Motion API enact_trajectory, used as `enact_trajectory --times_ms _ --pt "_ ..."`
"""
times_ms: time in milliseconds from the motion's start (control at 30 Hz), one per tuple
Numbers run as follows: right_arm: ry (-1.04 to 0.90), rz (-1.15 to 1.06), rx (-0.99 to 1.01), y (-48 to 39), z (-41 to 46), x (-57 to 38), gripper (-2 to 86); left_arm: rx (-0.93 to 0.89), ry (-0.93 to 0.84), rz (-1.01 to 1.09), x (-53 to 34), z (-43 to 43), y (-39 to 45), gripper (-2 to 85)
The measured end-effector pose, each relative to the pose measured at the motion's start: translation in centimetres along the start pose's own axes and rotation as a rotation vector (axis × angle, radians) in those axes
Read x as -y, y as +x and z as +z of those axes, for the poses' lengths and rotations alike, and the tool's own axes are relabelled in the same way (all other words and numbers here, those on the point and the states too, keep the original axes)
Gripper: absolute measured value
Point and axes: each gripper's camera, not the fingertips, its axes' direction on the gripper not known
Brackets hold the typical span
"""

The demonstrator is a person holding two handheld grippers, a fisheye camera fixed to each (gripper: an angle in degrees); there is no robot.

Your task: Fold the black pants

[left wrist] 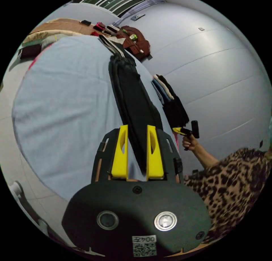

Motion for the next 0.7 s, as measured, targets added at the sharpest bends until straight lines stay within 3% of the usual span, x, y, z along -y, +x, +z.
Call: enact_trajectory --times_ms 167,433,700 --pt "0.031 0.002 0.002 0.9 2.5 -7.1 9.6 0.070 0.078 0.060 -10.3 3.4 3.9 11.8" --pt "-0.024 -0.156 -0.231 -2.7 5.3 -5.1 8.4 0.282 -0.010 0.144 -13.9 7.0 5.4 12.2" --pt "-0.115 -0.249 -0.483 -7.5 10.9 -2.6 8.4 0.269 -0.007 0.189 -15.2 9.1 5.1 11.8"
